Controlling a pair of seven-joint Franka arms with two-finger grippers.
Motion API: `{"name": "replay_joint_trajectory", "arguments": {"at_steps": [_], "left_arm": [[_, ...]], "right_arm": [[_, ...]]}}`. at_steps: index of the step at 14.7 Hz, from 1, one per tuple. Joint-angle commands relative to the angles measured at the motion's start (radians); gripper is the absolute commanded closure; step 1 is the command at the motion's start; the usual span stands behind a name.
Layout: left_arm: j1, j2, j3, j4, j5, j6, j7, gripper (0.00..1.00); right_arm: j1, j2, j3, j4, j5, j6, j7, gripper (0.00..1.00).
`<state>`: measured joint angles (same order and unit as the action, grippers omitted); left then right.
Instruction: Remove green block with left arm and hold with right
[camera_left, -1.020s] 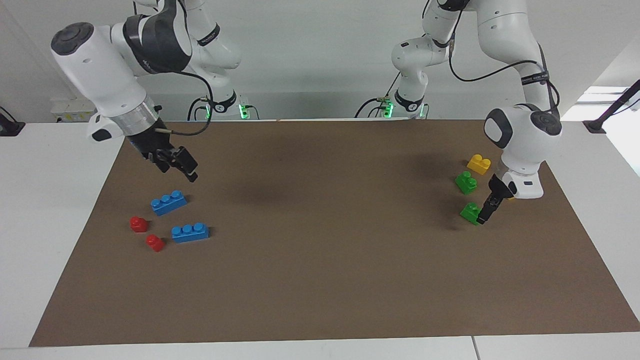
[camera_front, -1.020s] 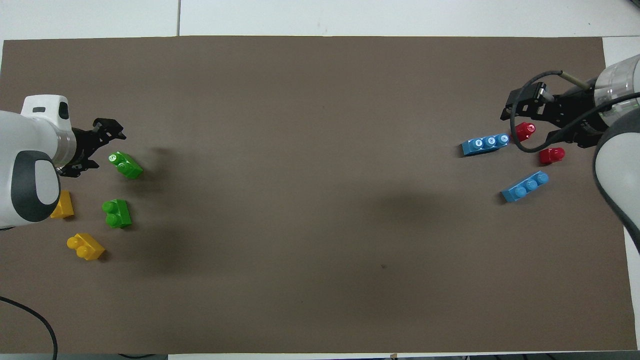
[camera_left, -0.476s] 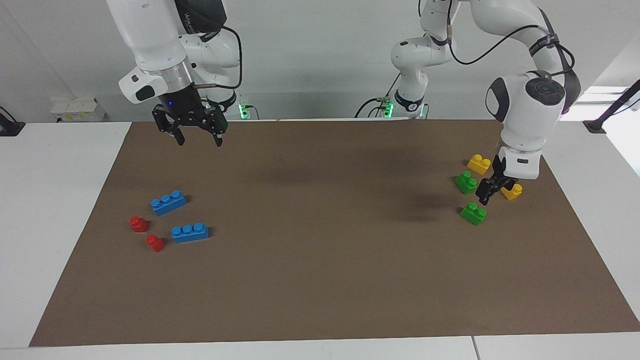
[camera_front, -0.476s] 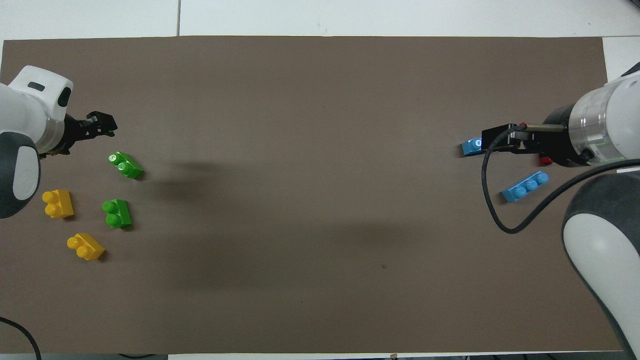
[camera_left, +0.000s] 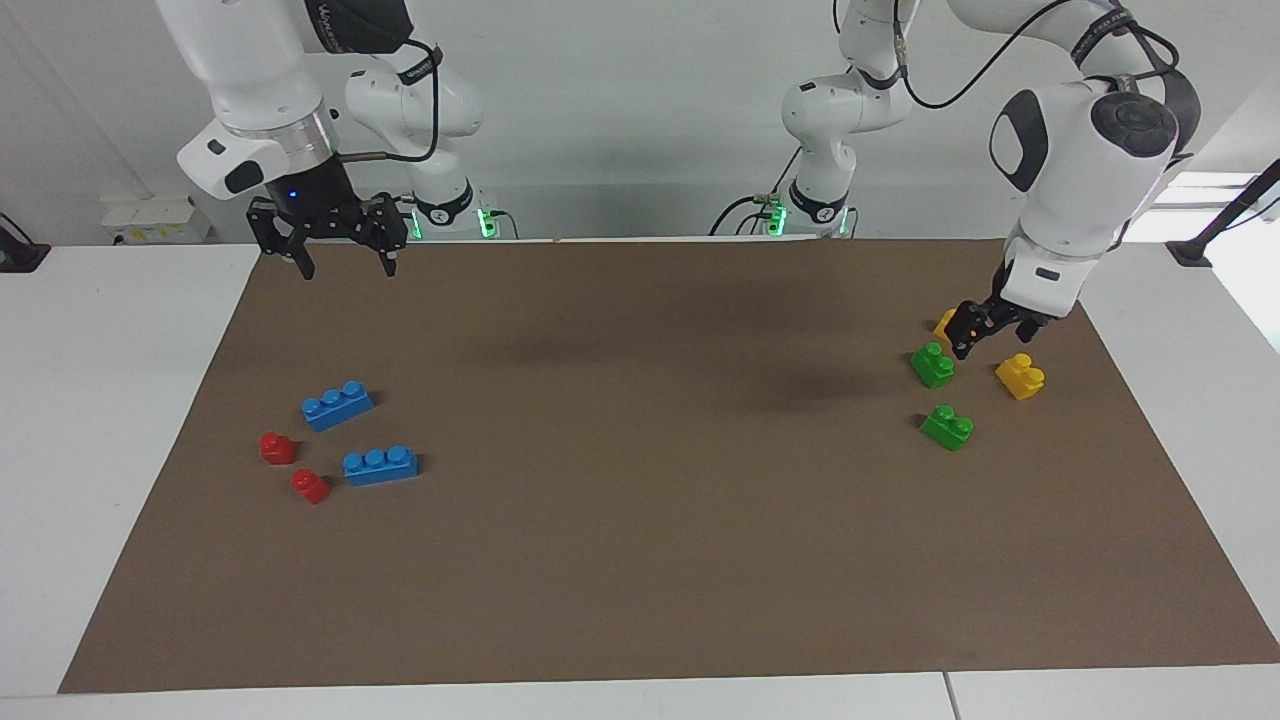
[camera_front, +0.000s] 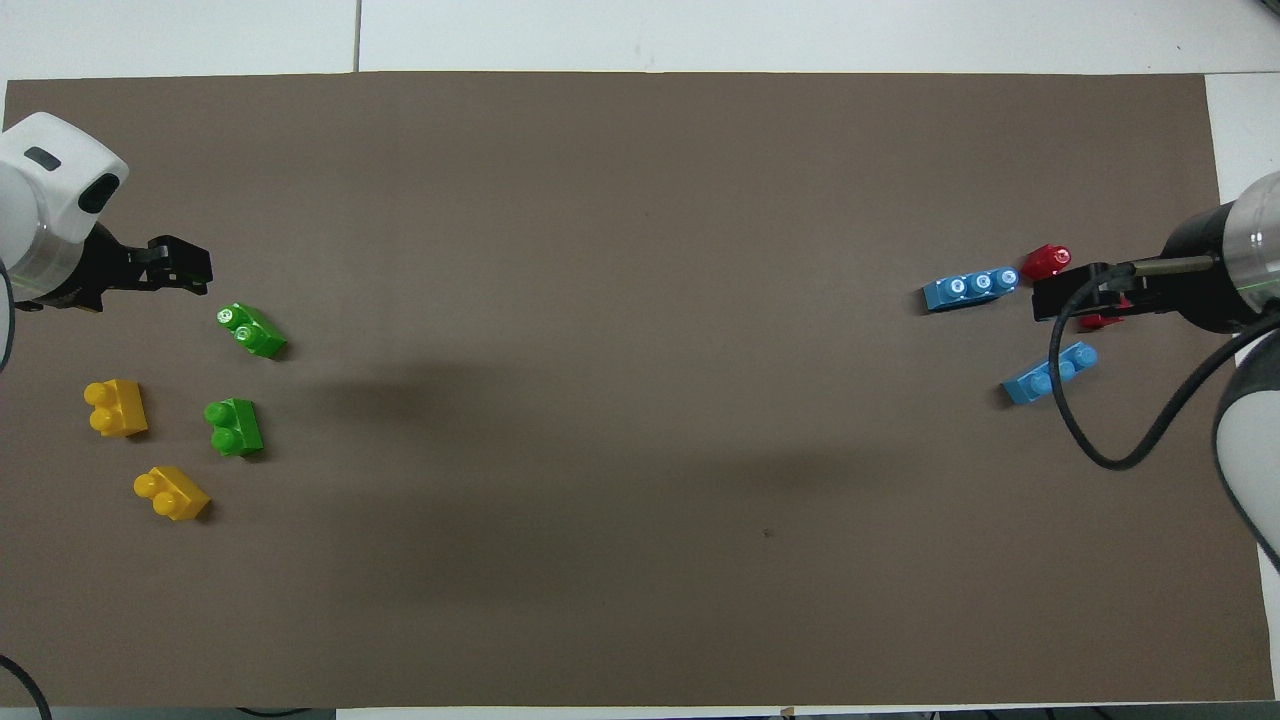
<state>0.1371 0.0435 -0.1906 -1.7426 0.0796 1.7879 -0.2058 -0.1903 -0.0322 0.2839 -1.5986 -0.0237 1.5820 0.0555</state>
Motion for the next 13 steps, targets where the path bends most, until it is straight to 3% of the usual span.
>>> {"name": "replay_joint_trajectory", "arguments": {"at_steps": [1, 4, 6, 7, 13], "left_arm": [[-0.001, -0.066, 0.003, -0.008, -0.038, -0.099, 0.028, 0.00], [-0.022, -0.092, 0.003, -0.011, -0.038, -0.134, 0.032, 0.00], [-0.030, -0.097, 0.003, -0.012, -0.040, -0.130, 0.032, 0.00], [-0.030, -0.100, 0.003, -0.014, -0.040, -0.133, 0.034, 0.00], [-0.030, -0.126, 0.003, -0.023, -0.040, -0.136, 0.132, 0.00]], "right_arm": [[-0.005, 0.028, 0.012, 0.042, -0.022, -0.028, -0.017, 0.00], [0.066, 0.026, -0.043, 0.046, -0.022, -0.030, -0.019, 0.00], [0.231, 0.025, -0.234, 0.048, -0.024, -0.033, -0.020, 0.00], [0.254, 0.026, -0.267, 0.046, -0.022, -0.033, -0.020, 0.00], [0.249, 0.020, -0.267, 0.045, -0.022, -0.034, -0.016, 0.00]]}}
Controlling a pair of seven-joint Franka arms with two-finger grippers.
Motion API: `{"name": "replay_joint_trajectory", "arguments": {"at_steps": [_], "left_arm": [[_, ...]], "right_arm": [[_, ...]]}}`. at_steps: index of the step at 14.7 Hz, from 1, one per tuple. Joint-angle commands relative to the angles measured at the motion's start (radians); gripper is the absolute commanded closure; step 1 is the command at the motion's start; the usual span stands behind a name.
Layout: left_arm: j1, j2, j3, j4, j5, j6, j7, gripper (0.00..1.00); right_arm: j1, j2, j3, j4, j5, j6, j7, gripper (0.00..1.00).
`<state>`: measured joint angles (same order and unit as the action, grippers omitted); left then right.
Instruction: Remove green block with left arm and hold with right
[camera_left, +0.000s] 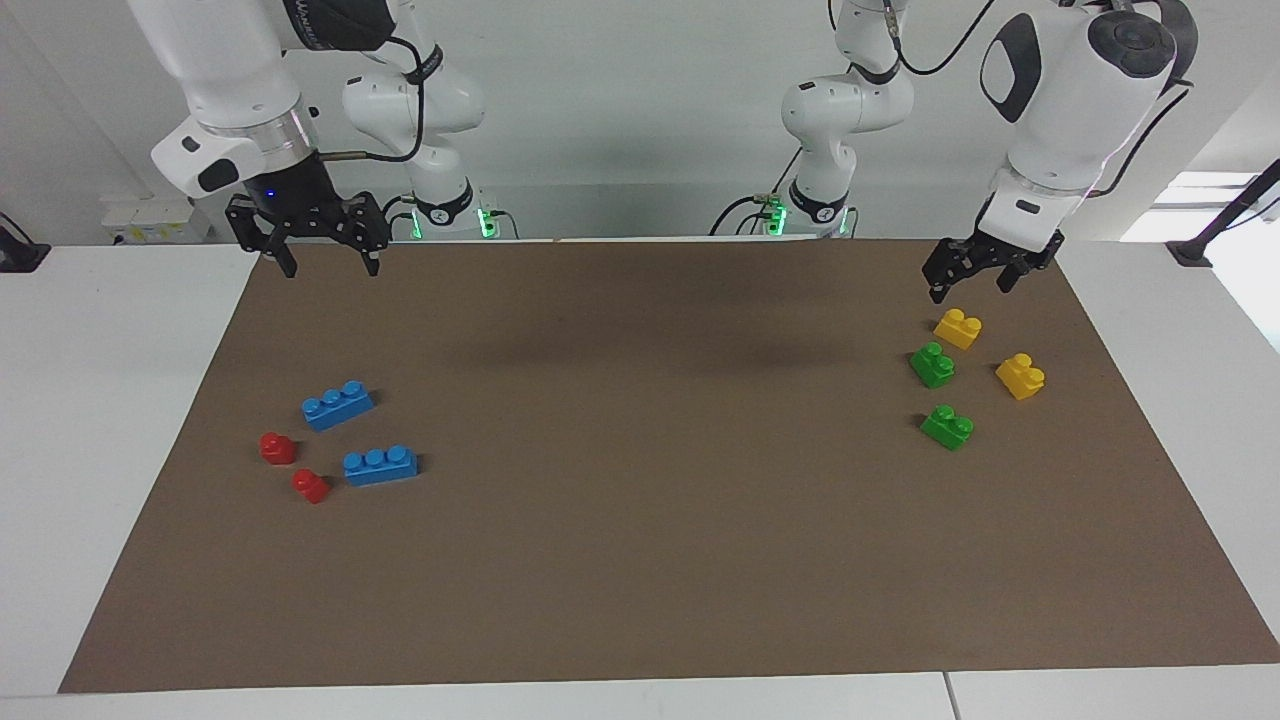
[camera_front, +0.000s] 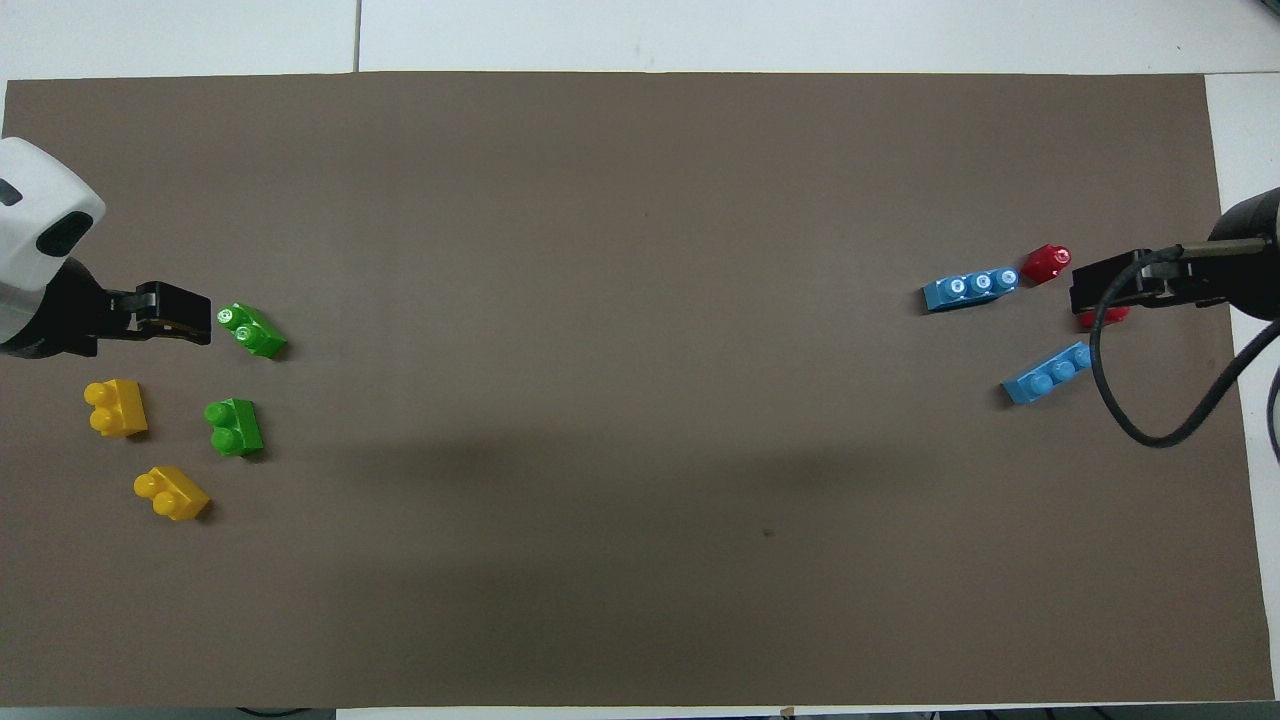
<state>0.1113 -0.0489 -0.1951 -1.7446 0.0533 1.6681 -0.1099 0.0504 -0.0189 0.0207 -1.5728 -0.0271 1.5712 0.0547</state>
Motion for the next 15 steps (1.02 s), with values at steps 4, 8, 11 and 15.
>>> {"name": "replay_joint_trajectory", "arguments": {"at_steps": [4, 8, 11, 15], "left_arm": [[0.011, -0.040, 0.020, -0.007, -0.117, -0.025, 0.027, 0.00], [0.011, -0.043, 0.020, -0.007, -0.119, -0.025, 0.029, 0.00], [0.010, -0.046, 0.019, -0.009, -0.119, -0.028, 0.029, 0.00], [0.011, -0.052, 0.019, -0.009, -0.119, -0.027, 0.029, 0.00]], "right_arm": [[0.008, 0.001, -0.002, 0.008, -0.017, -0.034, -0.010, 0.00], [0.011, -0.001, -0.002, 0.002, -0.017, -0.030, 0.010, 0.00], [0.014, -0.009, -0.002, -0.009, -0.017, -0.031, 0.014, 0.00], [0.011, -0.010, -0.002, -0.013, -0.017, -0.033, 0.013, 0.00]]}}
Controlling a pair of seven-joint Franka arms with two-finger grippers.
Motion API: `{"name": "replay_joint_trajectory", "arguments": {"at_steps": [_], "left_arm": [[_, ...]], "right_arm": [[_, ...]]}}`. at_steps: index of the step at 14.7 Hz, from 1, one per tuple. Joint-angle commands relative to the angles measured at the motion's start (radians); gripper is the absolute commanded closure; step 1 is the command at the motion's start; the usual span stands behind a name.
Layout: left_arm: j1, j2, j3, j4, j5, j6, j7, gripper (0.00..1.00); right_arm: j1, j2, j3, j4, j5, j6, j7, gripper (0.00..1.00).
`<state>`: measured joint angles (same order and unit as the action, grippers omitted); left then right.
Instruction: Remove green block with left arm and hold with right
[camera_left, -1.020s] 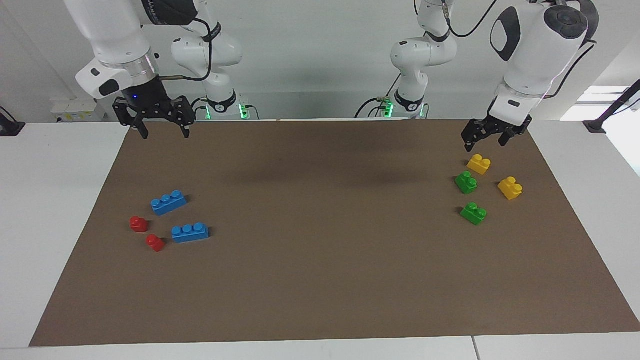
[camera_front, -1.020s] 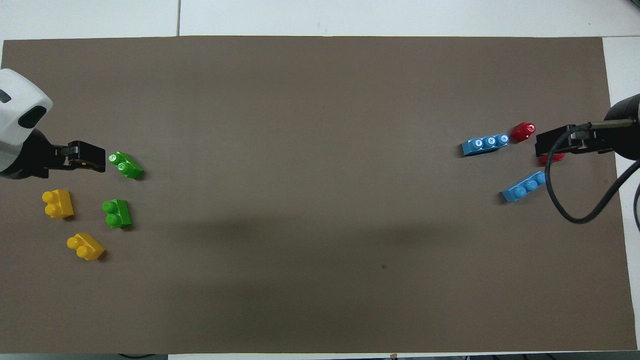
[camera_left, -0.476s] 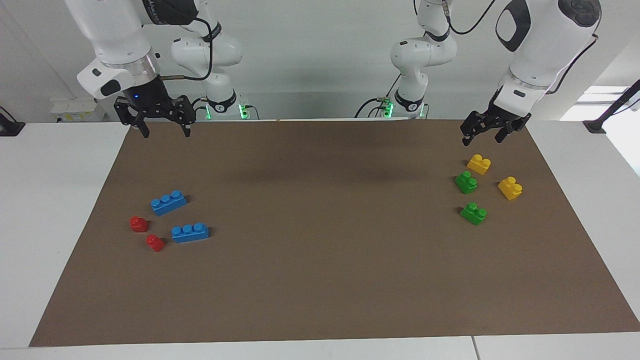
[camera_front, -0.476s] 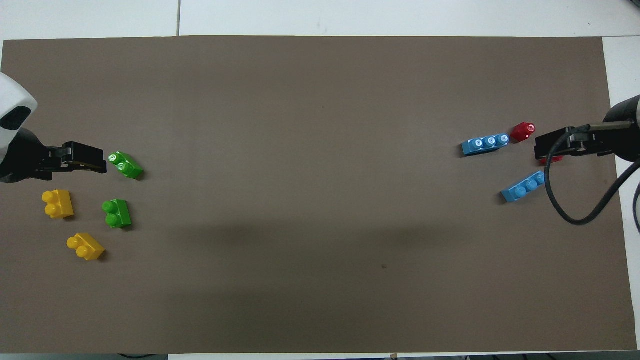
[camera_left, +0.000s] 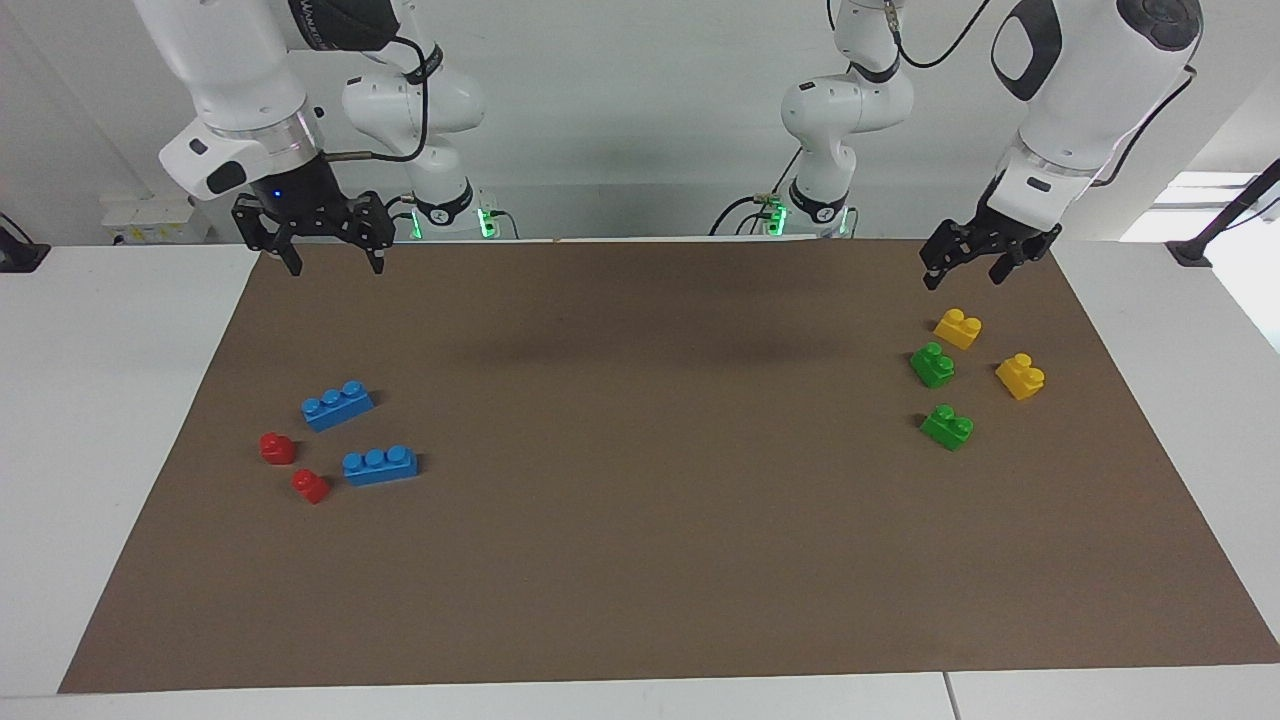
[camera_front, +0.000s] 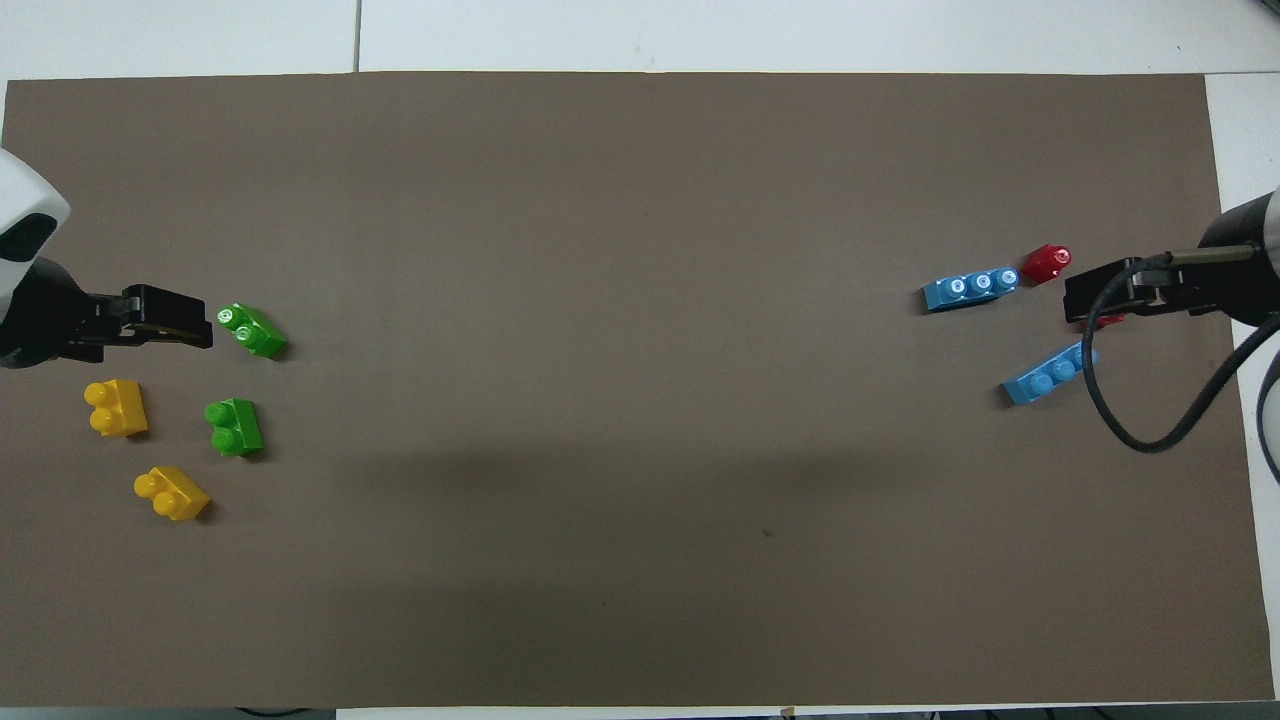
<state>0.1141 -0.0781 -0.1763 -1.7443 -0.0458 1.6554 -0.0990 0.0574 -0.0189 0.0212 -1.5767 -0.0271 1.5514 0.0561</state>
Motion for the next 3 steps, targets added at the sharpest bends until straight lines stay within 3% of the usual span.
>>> {"name": "replay_joint_trajectory", "arguments": {"at_steps": [1, 3], "left_arm": [[0.009, -0.023, 0.000, -0.009, -0.020, -0.013, 0.016, 0.00], [0.009, -0.023, 0.000, -0.011, -0.020, -0.013, 0.015, 0.00]], "right_arm": [[-0.001, -0.010, -0.003, -0.011, -0.017, -0.013, 0.010, 0.00], [-0.001, -0.010, -0.003, -0.012, -0.016, -0.011, 0.010, 0.00]]}}
